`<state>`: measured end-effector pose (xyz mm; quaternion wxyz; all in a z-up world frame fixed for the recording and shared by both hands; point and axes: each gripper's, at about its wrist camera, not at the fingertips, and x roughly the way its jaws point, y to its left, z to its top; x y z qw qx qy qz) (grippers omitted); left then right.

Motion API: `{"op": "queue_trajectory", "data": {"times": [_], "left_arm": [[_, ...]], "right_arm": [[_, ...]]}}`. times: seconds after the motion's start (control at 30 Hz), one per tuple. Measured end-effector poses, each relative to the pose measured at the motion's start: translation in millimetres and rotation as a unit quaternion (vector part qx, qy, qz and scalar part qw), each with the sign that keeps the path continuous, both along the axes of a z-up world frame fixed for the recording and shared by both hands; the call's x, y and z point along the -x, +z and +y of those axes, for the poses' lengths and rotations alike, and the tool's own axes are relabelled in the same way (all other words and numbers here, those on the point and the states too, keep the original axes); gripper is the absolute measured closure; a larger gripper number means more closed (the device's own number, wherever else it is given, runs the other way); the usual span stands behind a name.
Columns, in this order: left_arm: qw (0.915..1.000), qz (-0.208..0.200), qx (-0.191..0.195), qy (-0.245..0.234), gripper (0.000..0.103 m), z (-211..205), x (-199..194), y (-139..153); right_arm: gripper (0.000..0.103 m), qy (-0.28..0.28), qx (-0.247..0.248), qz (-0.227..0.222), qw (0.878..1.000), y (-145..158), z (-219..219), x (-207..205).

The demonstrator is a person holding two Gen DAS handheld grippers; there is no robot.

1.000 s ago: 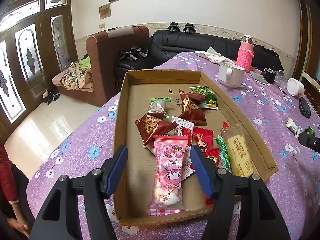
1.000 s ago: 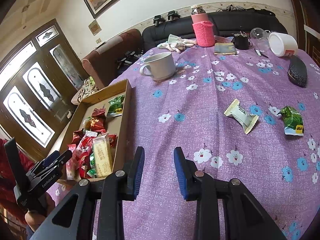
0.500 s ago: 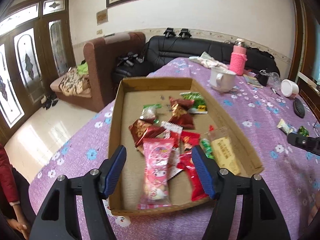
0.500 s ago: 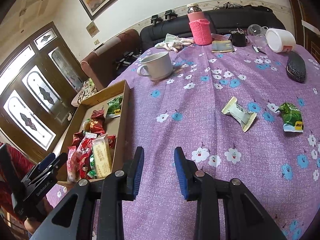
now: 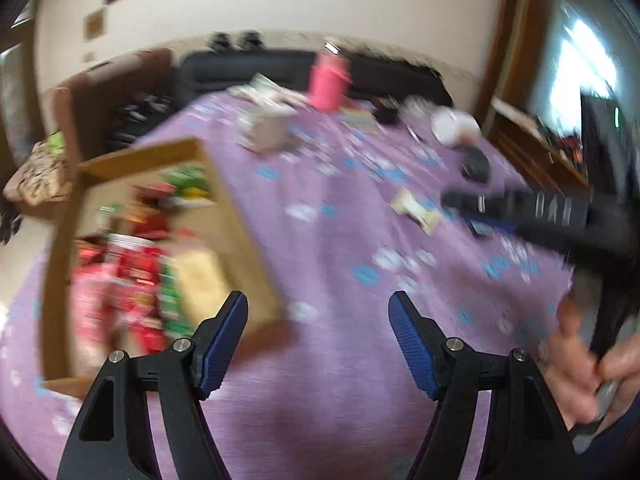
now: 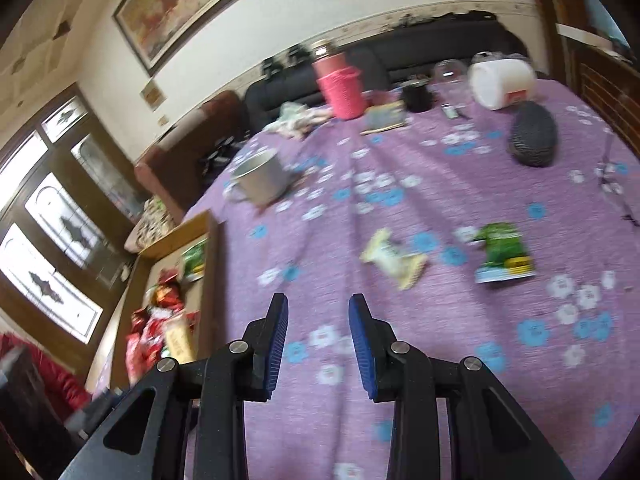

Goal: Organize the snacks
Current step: 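Withdraw both grippers from the box back over the remaining snacks, then grasp the green pea snack bag with the right gripper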

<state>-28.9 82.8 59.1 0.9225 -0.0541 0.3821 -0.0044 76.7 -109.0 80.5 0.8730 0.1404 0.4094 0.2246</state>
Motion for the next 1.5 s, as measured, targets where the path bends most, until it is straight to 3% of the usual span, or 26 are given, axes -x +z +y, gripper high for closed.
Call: {"op": "queue_trajectory", "data": {"times": [0.13,0.23,0.33,0.43,0.57,0.73,0.83,1.07,1.17,1.3,1.37,1.5], "left_arm": [[0.9985,0.024,-0.039,-0.029,0.031,-33.7,-18.9,-24.3],[0.9977,0.041,-0.041,-0.035,0.031,-38.0,-29.8,-37.1],[0.9974,0.053,-0.040,-0.029,0.031,-36.2,-35.7,-44.5],[0.9975,0.064,-0.021,-0.023,0.031,-30.2,-40.5,-49.5],[0.9981,0.057,-0.012,-0.022,0.031,-27.8,-39.2,-49.2],[0.9982,0.055,-0.004,-0.024,0.031,-26.2,-38.4,-48.2],[0.9981,0.056,0.004,-0.026,0.031,-25.0,-38.0,-48.3],[0.9981,0.054,0.004,-0.031,0.031,-26.0,-38.1,-48.0],[0.9981,0.054,0.008,-0.029,0.031,-25.0,-38.2,-48.0],[0.9981,0.054,0.014,-0.028,0.031,-23.1,-38.1,-48.0],[0.9980,0.055,0.014,-0.029,0.031,-23.4,-38.6,-48.2],[0.9980,0.054,0.015,-0.030,0.031,-23.8,-38.4,-47.8]], "right_arm": [[0.069,-0.048,0.010,0.005,0.999,5.7,-42.3,-12.6],[0.045,-0.077,0.018,0.013,0.997,8.6,-76.0,-27.8],[0.044,-0.116,0.022,0.017,0.993,4.5,-106.6,-43.1],[0.044,-0.112,0.022,0.043,0.993,-7.7,-115.7,-62.0],[0.044,-0.085,0.027,0.070,0.993,-26.4,-98.0,-79.7],[0.045,-0.061,0.095,0.086,0.990,-49.6,-67.1,-91.6],[0.071,-0.057,0.137,0.081,0.986,-52.3,-58.1,-93.6],[0.072,-0.035,0.152,0.052,0.986,-43.7,-22.1,-97.5],[0.072,-0.020,0.179,0.042,0.983,-50.1,2.9,-96.6],[0.072,0.031,0.163,0.047,0.985,-53.3,23.3,-80.0],[0.072,0.043,0.131,0.063,0.988,-52.3,21.6,-72.8],[0.072,0.012,0.101,0.073,0.992,-44.8,-0.8,-58.2]]}}
